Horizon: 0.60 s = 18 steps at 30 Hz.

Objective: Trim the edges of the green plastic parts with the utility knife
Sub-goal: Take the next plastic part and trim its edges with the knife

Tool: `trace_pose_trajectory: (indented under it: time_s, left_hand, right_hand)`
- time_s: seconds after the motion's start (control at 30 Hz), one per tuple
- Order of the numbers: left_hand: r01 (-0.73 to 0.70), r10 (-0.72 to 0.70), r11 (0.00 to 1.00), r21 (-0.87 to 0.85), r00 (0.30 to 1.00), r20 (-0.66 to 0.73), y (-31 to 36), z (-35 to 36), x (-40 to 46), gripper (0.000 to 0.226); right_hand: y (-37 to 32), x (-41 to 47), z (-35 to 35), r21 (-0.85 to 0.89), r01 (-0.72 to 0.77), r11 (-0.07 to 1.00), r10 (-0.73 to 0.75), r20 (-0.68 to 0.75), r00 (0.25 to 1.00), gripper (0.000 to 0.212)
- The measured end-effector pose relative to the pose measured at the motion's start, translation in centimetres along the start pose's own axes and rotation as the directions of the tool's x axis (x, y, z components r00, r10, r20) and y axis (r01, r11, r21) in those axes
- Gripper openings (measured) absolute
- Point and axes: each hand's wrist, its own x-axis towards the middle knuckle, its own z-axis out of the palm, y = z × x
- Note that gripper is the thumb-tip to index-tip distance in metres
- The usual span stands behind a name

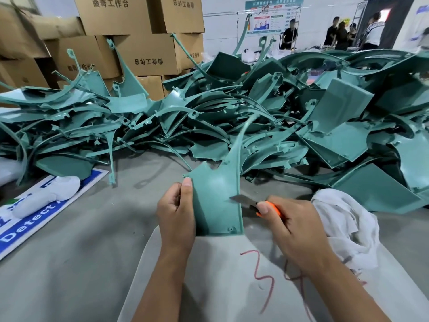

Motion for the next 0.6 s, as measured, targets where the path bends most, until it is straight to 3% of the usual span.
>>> trace_pose_trajectory:
  time_s: [0.3,0.43,0.6]
  left_hand:
    - [-0.118,0.095,0.991,0.067,0.957,0.275,-0.2,-0.7,-0.4,0.053]
    - [-0.167,0.151,0.986,0.022,0.937,0.313,0.0,-1.1,-0.5,0.053]
    - [-0.042,0.083,0.991,-0.128,0.94,0.332,0.5,-1.1,-0.9,0.05]
  right_hand:
    - [0.1,0.5,-0.7,0.018,-0.089,0.996,0.091,-0.248,0.965,0.046]
    - [0.5,0.8,-1.3,0.125,-0.246,0.961,0.275,-0.377,0.884,0.057]
    - [1.7,1.1,-1.9,0.26,-0.487,0.834,0.552,-0.367,0.749,0.077]
